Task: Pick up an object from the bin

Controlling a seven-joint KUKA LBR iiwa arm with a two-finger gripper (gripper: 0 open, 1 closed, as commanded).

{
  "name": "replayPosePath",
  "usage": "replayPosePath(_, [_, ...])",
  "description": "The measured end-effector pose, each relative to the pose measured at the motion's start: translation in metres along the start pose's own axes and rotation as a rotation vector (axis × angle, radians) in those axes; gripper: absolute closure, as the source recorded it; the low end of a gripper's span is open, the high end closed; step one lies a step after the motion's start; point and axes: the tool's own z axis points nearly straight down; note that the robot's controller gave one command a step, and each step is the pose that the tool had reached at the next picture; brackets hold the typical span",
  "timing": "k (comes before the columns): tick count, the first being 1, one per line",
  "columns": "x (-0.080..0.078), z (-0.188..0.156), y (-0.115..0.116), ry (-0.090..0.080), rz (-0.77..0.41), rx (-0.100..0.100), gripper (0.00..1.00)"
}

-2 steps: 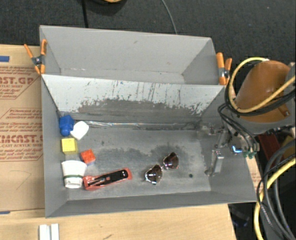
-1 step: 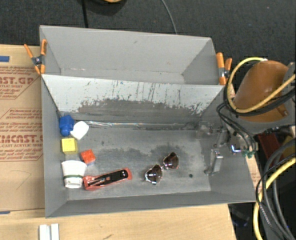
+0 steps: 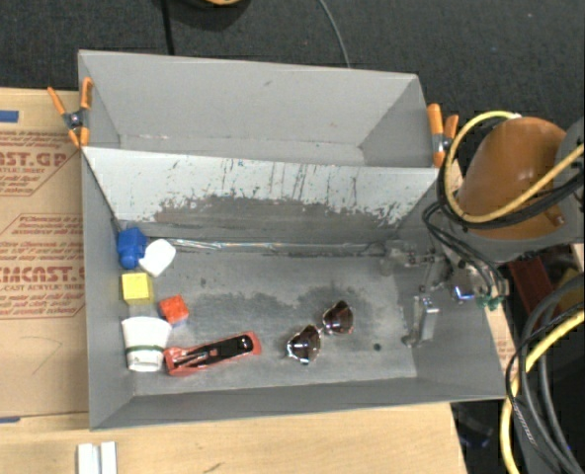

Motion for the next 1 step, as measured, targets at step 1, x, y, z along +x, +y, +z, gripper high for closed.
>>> replayPosePath(1, [-0.0037, 0.0061, 0.0312, -0.024, -0.017, 0.009, 0.00])
